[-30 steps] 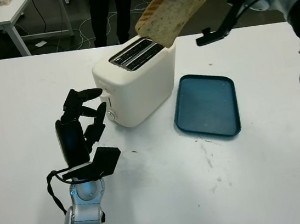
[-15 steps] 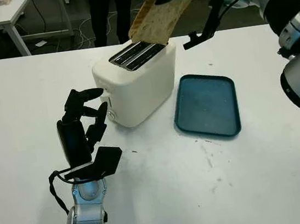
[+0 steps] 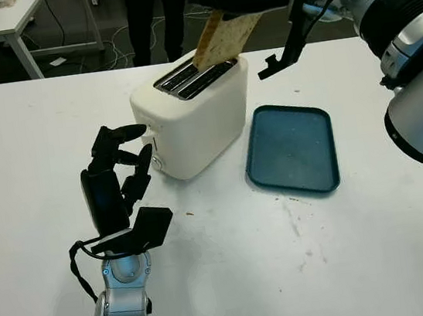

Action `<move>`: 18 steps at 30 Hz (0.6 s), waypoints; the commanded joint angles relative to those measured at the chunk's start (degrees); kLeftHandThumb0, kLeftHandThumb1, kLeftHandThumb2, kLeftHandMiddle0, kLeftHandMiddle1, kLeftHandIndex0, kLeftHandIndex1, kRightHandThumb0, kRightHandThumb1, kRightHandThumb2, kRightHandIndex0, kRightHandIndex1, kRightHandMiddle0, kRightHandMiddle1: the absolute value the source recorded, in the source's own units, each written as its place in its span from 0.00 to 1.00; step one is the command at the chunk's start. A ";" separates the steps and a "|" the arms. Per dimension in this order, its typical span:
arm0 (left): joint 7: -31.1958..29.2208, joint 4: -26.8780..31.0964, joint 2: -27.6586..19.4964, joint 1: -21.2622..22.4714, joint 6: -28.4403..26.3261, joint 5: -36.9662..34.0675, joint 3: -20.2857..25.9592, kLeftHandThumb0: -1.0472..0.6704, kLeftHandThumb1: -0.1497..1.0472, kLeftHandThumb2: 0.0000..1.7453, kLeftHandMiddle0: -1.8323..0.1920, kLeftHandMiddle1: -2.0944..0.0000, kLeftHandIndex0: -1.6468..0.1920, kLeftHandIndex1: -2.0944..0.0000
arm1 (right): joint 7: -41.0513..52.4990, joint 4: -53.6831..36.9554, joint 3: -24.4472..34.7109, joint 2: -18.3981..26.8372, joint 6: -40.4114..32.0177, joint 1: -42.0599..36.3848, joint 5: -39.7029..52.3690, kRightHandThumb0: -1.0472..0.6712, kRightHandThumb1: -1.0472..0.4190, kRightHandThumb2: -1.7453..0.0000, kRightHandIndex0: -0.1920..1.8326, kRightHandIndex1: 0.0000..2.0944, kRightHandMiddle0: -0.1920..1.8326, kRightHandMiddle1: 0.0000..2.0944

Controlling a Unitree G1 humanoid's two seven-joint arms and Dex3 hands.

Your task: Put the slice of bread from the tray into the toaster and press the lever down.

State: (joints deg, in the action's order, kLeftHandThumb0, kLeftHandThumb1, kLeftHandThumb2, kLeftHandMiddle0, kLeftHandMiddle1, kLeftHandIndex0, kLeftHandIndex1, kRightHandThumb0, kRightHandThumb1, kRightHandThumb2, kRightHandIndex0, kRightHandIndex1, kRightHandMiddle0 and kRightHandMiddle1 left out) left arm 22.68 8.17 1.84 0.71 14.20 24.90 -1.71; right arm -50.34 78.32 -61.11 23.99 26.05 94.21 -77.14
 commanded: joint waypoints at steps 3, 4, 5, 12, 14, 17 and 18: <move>0.24 -0.15 0.35 -0.32 0.66 -0.50 -0.44 0.50 0.89 0.12 0.62 0.25 0.62 0.53 | -0.79 0.09 -0.36 -0.69 -1.29 -0.59 0.22 0.29 0.09 0.82 0.69 0.83 0.50 0.83; 0.32 -0.10 0.34 -0.33 0.51 -0.26 -0.47 0.49 0.89 0.12 0.62 0.25 0.62 0.53 | -1.03 0.09 -0.61 -0.81 -1.76 -0.58 -0.03 0.29 0.09 0.83 0.70 0.83 0.50 0.83; 0.38 0.01 0.37 -0.35 0.29 -0.05 -0.51 0.49 0.89 0.12 0.62 0.25 0.62 0.53 | -1.49 0.08 -0.84 -0.91 -2.19 -0.56 -0.26 0.29 0.09 0.81 0.70 0.83 0.50 0.83; 0.58 -0.13 0.55 -0.32 0.49 0.05 -0.60 0.50 0.89 0.12 0.61 0.25 0.62 0.53 | -0.75 -0.17 0.33 -1.79 -0.60 0.63 1.34 0.31 0.09 0.80 0.69 0.83 0.50 0.83; 0.83 -0.19 0.54 -0.30 0.41 0.46 -0.61 0.49 0.89 0.12 0.61 0.25 0.62 0.53 | -1.14 -0.26 0.69 -2.10 -0.22 0.99 1.75 0.30 0.09 0.81 0.69 0.83 0.50 0.83; 1.02 -0.43 0.52 -0.22 0.50 0.45 -0.71 0.49 0.89 0.12 0.60 0.26 0.61 0.53 | -0.69 -0.32 0.85 -2.61 -0.64 1.73 1.62 0.30 0.09 0.82 0.69 0.83 0.49 0.83; 1.14 -0.45 0.51 -0.20 0.40 0.59 -0.77 0.50 0.89 0.12 0.60 0.26 0.61 0.53 | -0.71 -0.35 0.99 -2.76 -0.75 1.93 1.67 0.30 0.09 0.84 0.69 0.83 0.48 0.83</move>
State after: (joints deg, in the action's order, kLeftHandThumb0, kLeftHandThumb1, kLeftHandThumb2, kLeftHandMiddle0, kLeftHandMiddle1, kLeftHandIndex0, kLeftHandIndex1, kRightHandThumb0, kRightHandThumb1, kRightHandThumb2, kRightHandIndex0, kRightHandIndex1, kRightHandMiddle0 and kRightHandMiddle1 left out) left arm 23.38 8.07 2.28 0.63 14.20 25.09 -2.16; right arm -50.77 78.40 -60.67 21.71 25.35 94.37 -76.64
